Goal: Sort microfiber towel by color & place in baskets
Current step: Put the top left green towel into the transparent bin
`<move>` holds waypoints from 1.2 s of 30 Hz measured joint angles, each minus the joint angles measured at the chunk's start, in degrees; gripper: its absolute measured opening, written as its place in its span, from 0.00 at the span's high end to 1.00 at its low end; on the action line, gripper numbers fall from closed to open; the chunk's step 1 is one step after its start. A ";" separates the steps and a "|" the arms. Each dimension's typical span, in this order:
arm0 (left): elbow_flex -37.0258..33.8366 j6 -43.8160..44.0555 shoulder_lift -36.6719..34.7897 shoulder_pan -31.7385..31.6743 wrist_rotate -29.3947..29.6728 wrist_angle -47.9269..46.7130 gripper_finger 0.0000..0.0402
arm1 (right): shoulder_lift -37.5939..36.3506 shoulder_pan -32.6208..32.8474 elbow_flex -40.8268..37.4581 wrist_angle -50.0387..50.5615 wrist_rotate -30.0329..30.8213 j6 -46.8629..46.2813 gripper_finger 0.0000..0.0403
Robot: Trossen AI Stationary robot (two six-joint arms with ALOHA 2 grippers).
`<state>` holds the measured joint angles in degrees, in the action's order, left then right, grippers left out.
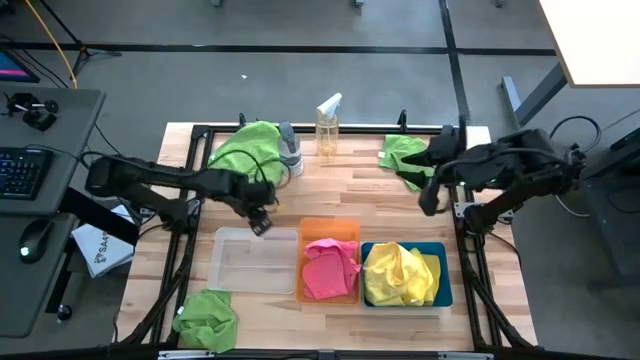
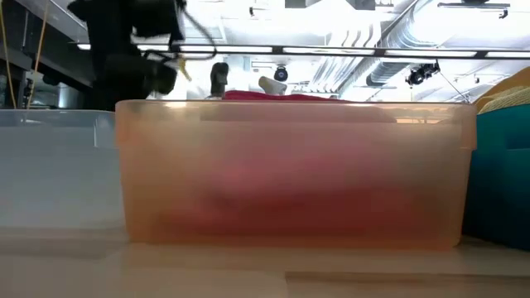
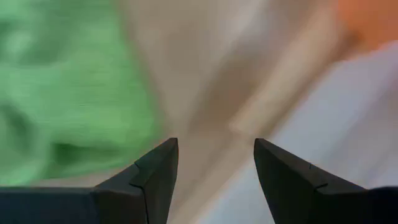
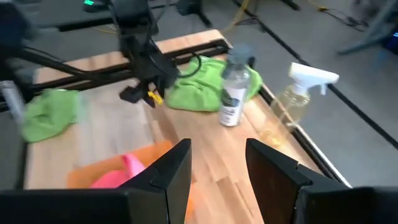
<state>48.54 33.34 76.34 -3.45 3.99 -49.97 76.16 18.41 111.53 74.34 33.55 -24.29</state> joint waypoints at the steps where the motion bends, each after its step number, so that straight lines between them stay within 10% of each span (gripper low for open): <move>1: -0.25 -2.57 -0.24 -2.17 0.87 -1.22 0.51 | 0.04 0.00 -0.93 -0.15 0.76 -0.46 0.64; 15: -0.95 -19.34 4.94 -25.07 11.19 5.71 0.51 | 0.04 0.07 -20.91 -16.08 -6.06 -14.45 0.64; 36: -0.53 -26.95 19.12 -26.91 4.13 2.57 0.56 | 0.02 5.30 -28.46 -28.32 -7.33 -20.75 0.64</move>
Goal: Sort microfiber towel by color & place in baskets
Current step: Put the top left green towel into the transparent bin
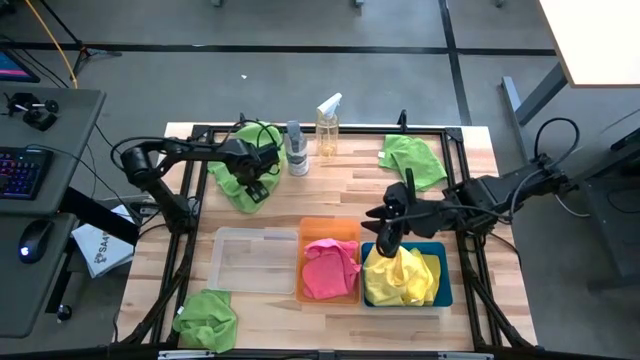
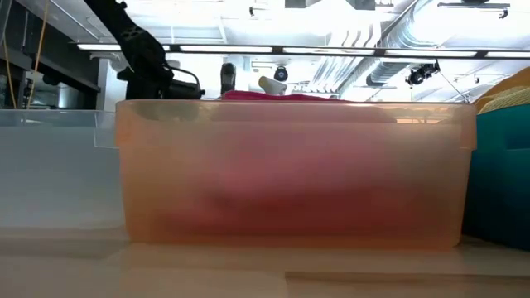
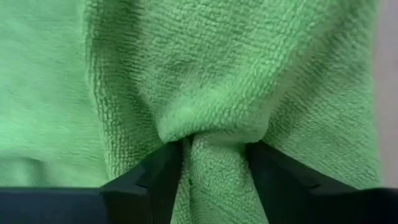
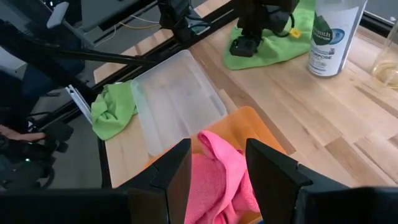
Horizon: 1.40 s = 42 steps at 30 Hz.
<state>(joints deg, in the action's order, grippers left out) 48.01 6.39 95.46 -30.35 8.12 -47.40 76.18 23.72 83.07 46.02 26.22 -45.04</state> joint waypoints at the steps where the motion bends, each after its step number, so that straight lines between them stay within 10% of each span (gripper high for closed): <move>1: -0.08 0.10 -0.13 0.42 -0.64 -1.24 0.59 | 0.00 0.14 0.00 0.00 0.30 0.02 0.64; 8: -0.82 0.38 -4.48 3.89 -3.40 -8.44 0.96 | 0.00 1.62 0.00 0.00 1.11 0.48 0.64; 18: -4.20 11.97 -25.49 12.19 -5.51 -11.04 0.99 | 0.00 4.57 0.00 -0.48 4.95 4.00 0.64; 28: 9.63 28.05 -47.54 27.97 -10.11 -10.66 1.00 | 0.00 4.73 0.00 -0.46 6.83 10.22 0.64; 42: 21.41 44.02 -42.66 62.04 -7.31 0.87 1.00 | 0.00 4.69 0.00 -0.44 10.06 13.60 0.64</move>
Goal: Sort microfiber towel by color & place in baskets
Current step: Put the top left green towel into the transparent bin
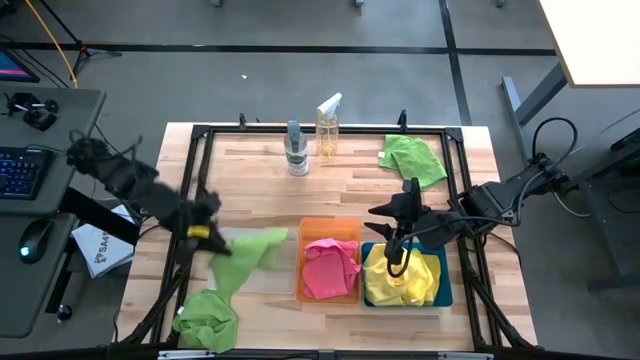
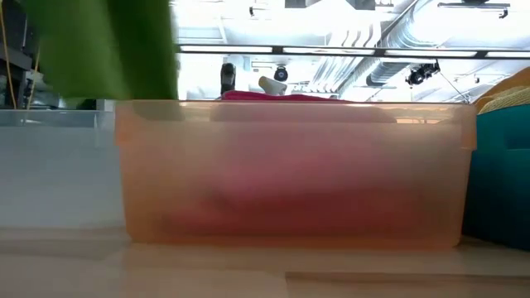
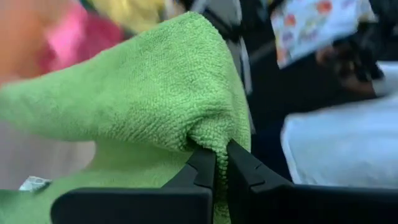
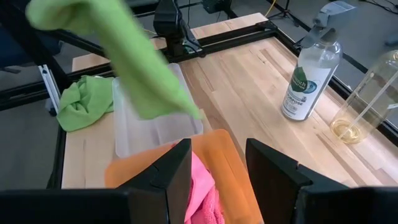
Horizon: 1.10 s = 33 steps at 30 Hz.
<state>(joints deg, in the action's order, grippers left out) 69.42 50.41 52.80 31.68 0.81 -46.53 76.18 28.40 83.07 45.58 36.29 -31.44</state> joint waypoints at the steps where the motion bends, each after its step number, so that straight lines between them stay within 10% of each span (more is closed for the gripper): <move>1: 0.02 1.82 0.79 2.44 0.45 0.01 1.00 | 0.00 0.00 0.00 0.00 0.01 0.00 0.64; 8: 0.05 8.84 7.60 13.35 14.06 -6.69 1.00 | 0.00 -0.02 0.00 0.02 1.25 0.52 0.64; 18: 0.03 -2.48 13.39 7.51 31.00 -9.84 1.00 | 0.00 -0.02 0.00 0.02 1.60 -0.24 0.64; 33: -25.33 15.39 11.25 15.77 24.41 16.97 1.00 | 0.00 0.13 0.00 1.55 1.08 -2.82 0.64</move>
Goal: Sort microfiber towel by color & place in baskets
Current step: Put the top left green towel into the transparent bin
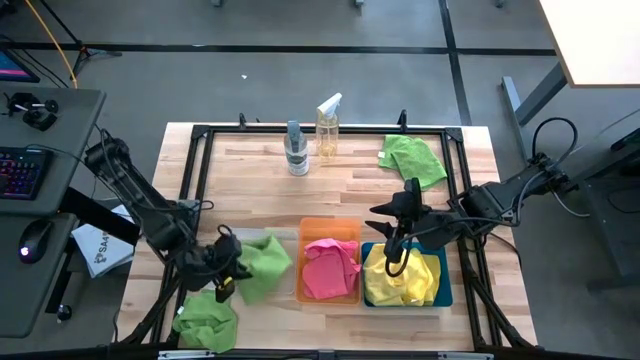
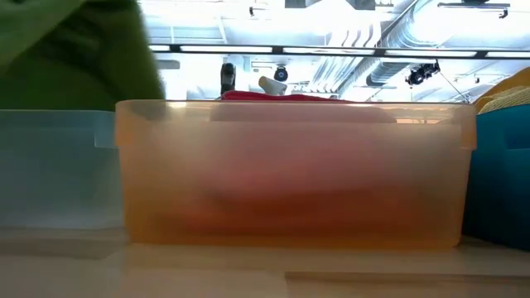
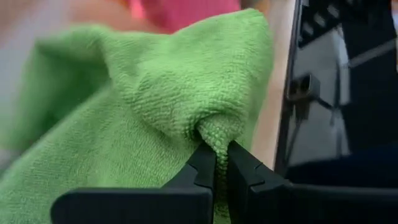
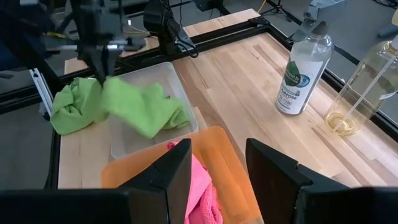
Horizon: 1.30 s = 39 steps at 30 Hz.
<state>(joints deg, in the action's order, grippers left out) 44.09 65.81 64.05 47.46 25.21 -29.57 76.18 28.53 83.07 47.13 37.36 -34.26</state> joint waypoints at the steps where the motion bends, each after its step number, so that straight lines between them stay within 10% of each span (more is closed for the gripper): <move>1: -0.70 0.84 0.45 -0.04 -1.95 0.39 1.00 | 0.00 0.00 0.00 0.00 0.00 0.00 0.64; 15: -1.28 0.83 4.24 -9.01 -0.55 -17.23 1.00 | -0.02 -0.02 0.00 0.04 0.52 -0.41 0.64; 24: -1.22 -5.39 5.02 -10.04 -5.15 -11.62 0.98 | 0.00 -0.02 0.00 0.07 0.57 -0.46 0.64; 39: 5.62 -15.52 8.42 -13.12 -12.47 -13.79 0.51 | 0.02 -0.02 0.00 0.39 1.31 -0.39 0.64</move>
<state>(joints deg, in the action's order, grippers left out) 49.71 50.29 72.48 34.33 12.74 -43.35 76.20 28.51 83.07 47.53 38.67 -34.65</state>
